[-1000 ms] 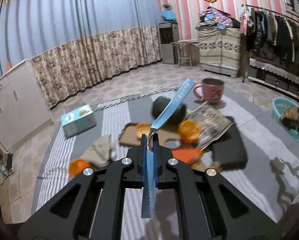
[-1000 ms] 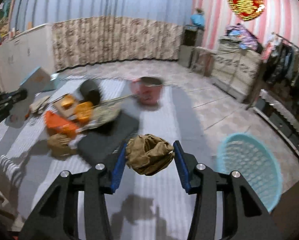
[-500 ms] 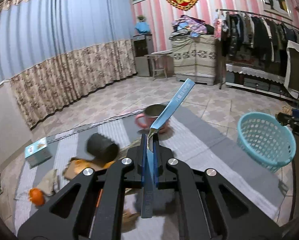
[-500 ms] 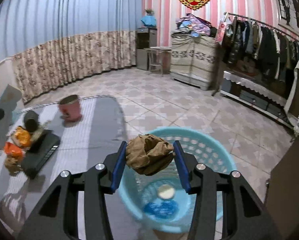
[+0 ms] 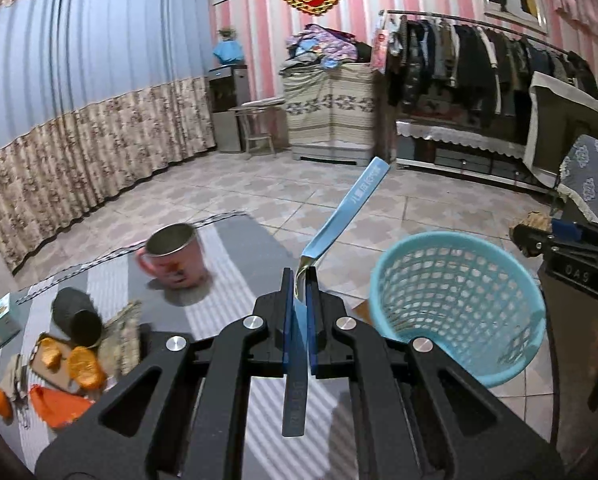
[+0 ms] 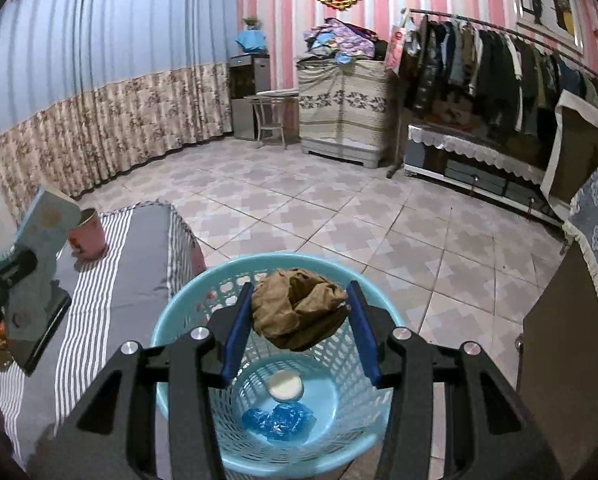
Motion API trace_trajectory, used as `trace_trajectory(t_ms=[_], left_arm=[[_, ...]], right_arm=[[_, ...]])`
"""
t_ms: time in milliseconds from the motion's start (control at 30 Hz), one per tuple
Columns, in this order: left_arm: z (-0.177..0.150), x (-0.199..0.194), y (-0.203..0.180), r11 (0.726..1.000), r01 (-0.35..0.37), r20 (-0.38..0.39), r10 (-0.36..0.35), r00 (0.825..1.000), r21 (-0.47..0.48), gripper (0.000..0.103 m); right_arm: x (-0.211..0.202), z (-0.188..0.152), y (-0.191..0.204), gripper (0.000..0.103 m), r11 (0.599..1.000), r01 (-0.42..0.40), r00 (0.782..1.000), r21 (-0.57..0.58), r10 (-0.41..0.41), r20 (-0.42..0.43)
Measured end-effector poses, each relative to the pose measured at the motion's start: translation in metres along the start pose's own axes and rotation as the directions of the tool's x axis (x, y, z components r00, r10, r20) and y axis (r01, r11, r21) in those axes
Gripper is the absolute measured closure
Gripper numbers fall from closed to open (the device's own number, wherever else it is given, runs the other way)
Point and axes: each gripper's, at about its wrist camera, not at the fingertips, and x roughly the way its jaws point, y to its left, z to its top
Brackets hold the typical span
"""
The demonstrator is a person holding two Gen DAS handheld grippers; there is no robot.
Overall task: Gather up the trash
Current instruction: 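Carry the brown bundle over the basket with the right gripper while the left holds the strip, then drop the blue strip into the basket with the left gripper while the right holds the bundle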
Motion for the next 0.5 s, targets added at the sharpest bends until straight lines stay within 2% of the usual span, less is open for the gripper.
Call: trace_trajectory(t_ms=[500], left_arm=[[0.011, 0.035, -0.051, 0.995, 0.092, -0.028, -0.091, 0.995, 0.028, 0.099]], right_arm=[[0.008, -0.005, -0.027, 0.057, 0.999, 0.024, 0.999, 0.036, -0.023, -0.023]])
